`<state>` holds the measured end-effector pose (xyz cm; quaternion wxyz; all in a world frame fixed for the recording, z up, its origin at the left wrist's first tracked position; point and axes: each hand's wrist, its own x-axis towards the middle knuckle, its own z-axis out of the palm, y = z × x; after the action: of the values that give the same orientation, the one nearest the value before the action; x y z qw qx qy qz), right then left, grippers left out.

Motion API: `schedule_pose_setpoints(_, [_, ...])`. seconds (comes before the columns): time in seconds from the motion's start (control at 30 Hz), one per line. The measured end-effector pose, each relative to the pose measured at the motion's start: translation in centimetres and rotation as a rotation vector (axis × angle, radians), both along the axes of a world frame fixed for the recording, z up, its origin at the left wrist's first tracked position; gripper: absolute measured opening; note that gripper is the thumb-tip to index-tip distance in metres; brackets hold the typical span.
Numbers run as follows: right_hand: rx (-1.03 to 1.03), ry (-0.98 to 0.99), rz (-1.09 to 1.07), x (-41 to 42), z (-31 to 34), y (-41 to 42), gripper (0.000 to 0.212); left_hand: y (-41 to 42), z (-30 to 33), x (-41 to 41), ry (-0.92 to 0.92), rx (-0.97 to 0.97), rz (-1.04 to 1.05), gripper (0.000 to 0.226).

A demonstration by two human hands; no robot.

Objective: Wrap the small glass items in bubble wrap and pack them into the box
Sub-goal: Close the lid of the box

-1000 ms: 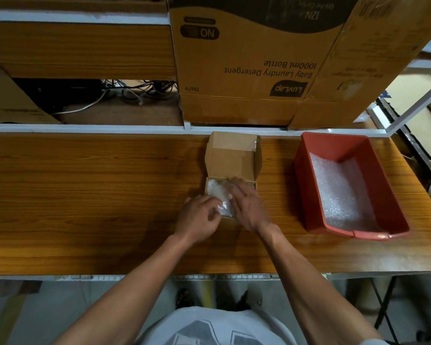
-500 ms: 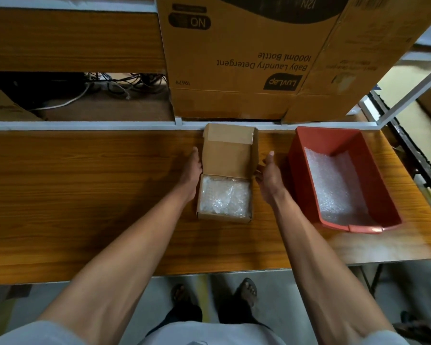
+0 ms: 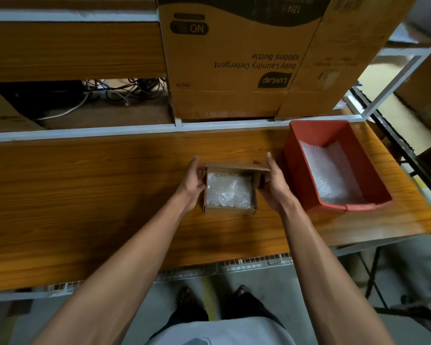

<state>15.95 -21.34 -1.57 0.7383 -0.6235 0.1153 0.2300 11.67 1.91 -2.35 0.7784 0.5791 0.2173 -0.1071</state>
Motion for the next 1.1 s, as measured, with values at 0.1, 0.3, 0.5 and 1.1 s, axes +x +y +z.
schedule_pose_setpoints(0.1, [-0.037, 0.027, 0.06, -1.1, 0.1, -0.3, 0.035, -0.3, 0.6, -0.7, 0.012, 0.079, -0.072, 0.048])
schedule_pose_setpoints(0.3, [-0.314, -0.036, 0.019, -1.6, -2.5, -1.2, 0.047, -1.1, -0.6, -1.8, 0.085, 0.539, -0.084, 0.03])
schedule_pose_setpoints(0.5, [-0.319, 0.092, -0.084, -2.5, -5.3, -1.7, 0.07, -2.3, -2.5, -2.9, 0.153, 0.622, -0.004, 0.045])
schedule_pose_setpoints(1.1, [-0.8, -0.142, -0.065, -4.3, -7.9, -1.3, 0.047, -3.9, -4.7, -6.0, 0.229, 0.827, -0.02, 0.047])
